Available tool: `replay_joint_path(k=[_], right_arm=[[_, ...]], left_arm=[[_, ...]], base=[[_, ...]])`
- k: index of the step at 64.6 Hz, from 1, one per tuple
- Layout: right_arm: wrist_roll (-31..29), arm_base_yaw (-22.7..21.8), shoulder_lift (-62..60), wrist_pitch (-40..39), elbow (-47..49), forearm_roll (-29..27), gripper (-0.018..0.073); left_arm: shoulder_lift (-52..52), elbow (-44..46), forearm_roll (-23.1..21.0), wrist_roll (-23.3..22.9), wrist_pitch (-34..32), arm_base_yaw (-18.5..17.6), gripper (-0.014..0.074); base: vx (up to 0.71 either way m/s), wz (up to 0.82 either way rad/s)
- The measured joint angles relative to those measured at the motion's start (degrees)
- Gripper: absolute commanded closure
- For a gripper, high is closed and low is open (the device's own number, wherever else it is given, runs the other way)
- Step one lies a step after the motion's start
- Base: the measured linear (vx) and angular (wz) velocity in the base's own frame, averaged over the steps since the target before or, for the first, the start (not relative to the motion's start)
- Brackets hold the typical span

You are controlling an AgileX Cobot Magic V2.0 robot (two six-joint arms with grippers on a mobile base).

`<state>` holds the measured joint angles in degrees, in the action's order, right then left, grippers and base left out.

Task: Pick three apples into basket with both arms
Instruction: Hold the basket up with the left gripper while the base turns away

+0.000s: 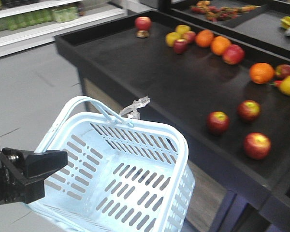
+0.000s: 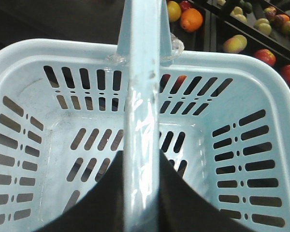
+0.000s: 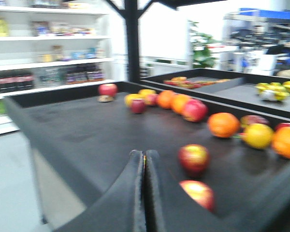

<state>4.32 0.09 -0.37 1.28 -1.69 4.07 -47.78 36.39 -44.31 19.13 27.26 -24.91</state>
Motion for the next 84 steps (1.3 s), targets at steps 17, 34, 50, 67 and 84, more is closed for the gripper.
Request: replay_joint_path(k=[17,34,50,67,84], right_arm=[[0.0,0.0,0.0,0.0,0.0,0.0,0.0568],[0.0,0.0,0.0,0.0,0.0,0.0,0.0568],[0.0,0.0,0.0,0.0,0.0,0.0,0.0568],[0.0,0.0,0.0,0.0,0.0,0.0,0.0568],[0.0,0.0,0.0,0.0,0.0,0.0,0.0568]], left_arm=[[0.0,0.0,0.0,0.0,0.0,0.0,0.0604],[0.0,0.0,0.0,0.0,0.0,0.0,0.0604],[0.0,0.0,0.0,0.0,0.0,0.0,0.0604],[0.0,0.0,0.0,0.0,0.0,0.0,0.0604],[0.0,0.0,0.0,0.0,0.0,0.0,0.0604]], base=[[-0.15,0.60],[-0.13,0.59],[-0.08,0.62],[0.00,0.60],[0.09,0.58]])
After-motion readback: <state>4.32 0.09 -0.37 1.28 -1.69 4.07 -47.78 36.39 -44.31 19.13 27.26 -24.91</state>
